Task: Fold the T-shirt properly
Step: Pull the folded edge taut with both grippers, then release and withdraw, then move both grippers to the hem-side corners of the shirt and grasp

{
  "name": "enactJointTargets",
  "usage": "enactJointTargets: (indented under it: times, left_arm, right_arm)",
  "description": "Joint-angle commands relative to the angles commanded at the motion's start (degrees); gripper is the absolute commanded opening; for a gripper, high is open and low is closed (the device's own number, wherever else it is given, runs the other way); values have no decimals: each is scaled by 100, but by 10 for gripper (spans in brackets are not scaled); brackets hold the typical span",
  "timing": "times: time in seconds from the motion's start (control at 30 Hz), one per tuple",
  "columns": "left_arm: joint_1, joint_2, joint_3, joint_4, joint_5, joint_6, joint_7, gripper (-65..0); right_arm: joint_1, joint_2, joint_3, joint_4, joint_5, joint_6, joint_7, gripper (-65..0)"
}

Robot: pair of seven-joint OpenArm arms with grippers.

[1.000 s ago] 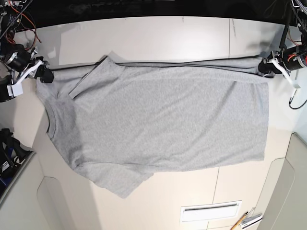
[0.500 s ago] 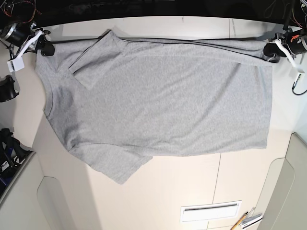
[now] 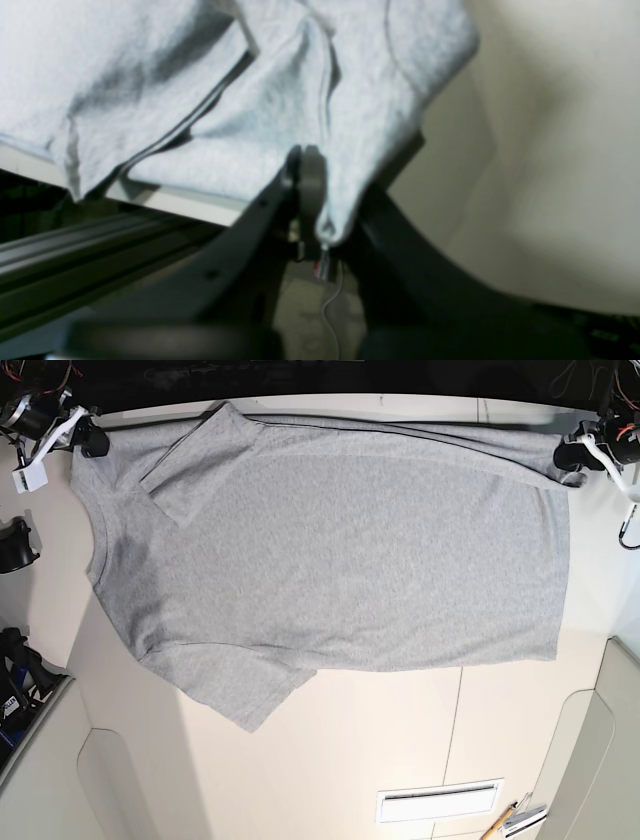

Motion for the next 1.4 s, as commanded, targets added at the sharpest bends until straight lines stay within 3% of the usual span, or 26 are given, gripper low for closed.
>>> enactJointTargets:
  times: [0.07, 0.13, 0.27, 0.47, 0.63, 0.73, 0.83, 0.97, 1.17, 1.27, 1.4]
  left_arm:
    - [2, 0, 0, 0, -11, 0, 168, -538]
    - [2, -2, 0, 0, -116, 0, 315, -469]
    - [0, -2, -229, 0, -461, 0, 444, -434]
    - [-31, -39, -1399, 2, -1226, 0, 490, -434]
    - [-48, -144, -1537, 2, -1222, 0, 490, -303]
    - [-48, -144, -1537, 0, -1176, 0, 487, -303]
    - [-72, -149, -1537, 2, -1167, 0, 223, -303]
    - [-557, -149, -1532, 0, -957, 0, 26, -303]
    - [-1080, -229, -1123, -42, 332, 0, -1318, -226]
    - [-1537, -264, -691, -372, 713, 0, -1495, -226]
    - [-2474, -306, -155, -1416, 911, 0, -1574, -226]
  right_arm:
    - [-2, 2, 2, 0, -116, -11, -2, -444]
    - [0, 2, 15, 0, -216, -20, -2, -383]
    - [4, 2, 385, 0, -175, -20, 2, -382]
    - [516, 4, 1167, 0, 24, -20, 11, -382]
    - [1279, 7, 1172, -7, -149, -26, 122, -382]
    - [1657, 4, 1161, -9, -304, -87, 208, -382]
    - [1950, 7, 1115, -90, -507, -131, 612, -382]
    - [2400, 4, 695, -352, -927, -133, 940, -382]
    - [3563, 4, -166, -1600, -1552, -232, 1572, -357]
    - [4295, 4, -446, -2540, -1735, -232, 1744, -289]
    - [5086, 2, -693, -3698, -1998, -227, 2079, -289]
